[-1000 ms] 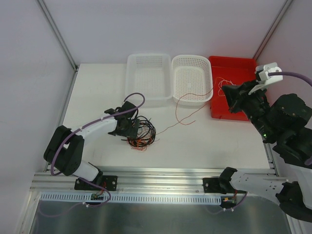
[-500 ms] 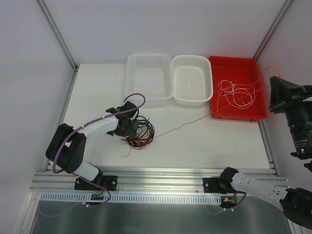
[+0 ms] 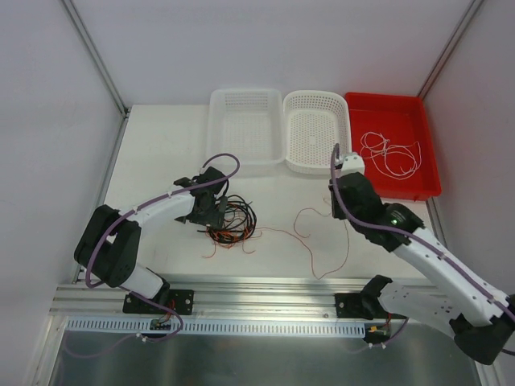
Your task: Untangle the cables
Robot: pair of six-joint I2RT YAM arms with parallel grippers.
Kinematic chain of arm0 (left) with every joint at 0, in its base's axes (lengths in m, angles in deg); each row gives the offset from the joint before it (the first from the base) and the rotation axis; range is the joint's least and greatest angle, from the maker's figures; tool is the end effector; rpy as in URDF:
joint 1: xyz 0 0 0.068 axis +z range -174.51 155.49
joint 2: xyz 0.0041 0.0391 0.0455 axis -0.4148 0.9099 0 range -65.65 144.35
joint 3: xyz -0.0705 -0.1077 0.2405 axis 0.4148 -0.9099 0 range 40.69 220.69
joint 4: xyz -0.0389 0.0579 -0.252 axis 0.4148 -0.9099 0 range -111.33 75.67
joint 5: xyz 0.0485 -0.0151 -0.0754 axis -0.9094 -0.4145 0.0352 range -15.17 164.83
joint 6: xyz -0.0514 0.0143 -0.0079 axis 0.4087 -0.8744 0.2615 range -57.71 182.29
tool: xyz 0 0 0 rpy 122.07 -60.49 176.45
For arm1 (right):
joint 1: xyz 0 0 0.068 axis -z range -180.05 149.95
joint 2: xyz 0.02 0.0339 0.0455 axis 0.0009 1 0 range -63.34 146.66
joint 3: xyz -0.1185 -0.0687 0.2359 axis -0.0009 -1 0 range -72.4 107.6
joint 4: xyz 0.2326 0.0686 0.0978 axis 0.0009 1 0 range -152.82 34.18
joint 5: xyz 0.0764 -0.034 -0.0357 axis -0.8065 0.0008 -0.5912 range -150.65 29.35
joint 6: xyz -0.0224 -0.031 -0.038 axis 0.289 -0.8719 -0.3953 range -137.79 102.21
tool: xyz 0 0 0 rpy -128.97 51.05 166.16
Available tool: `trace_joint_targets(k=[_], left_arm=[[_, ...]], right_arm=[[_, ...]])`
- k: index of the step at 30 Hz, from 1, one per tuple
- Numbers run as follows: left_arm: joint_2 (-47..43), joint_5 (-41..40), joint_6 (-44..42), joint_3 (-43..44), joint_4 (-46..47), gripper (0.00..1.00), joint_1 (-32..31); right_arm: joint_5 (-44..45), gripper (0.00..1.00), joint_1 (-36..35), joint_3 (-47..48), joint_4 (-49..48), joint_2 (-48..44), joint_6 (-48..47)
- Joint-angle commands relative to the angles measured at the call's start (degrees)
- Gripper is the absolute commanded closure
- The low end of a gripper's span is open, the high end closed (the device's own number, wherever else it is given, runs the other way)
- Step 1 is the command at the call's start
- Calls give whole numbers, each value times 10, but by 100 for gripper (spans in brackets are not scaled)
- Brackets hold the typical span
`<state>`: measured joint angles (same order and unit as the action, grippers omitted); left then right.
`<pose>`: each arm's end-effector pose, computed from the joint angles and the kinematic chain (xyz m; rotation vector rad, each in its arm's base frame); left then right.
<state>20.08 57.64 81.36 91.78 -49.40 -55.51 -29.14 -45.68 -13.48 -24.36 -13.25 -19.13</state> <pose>0.2398 -0.1318 0.1855 0.2074 2.6849 0.1648 0.1351 0.1115 0.3613 -0.4910 1.9459 -0.0833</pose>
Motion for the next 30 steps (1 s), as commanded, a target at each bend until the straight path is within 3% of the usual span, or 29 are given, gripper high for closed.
trace_joint_targets(k=[1, 4, 6, 9, 20, 30], left_arm=[[-22, -15, -2, 10, -23, 1, 4], [-27, -8, -1, 9, -23, 1, 4], [-29, -4, -1, 9, -23, 1, 4], [-29, -1, -1, 12, -23, 1, 4], [-31, 8, -1, 13, -22, 1, 4], [-28, 16, -1, 15, -22, 1, 4]], right_arm=[[-104, 68, 62, -44, 16, 51, 110], [-131, 48, 59, -43, 30, 113, 113], [-166, 41, 46, -44, 11, 124, 89], [-221, 36, 17, -44, -39, 135, 64], [-268, 37, -15, -50, -102, 281, 74], [-280, 43, -20, -38, -133, 403, 75]])
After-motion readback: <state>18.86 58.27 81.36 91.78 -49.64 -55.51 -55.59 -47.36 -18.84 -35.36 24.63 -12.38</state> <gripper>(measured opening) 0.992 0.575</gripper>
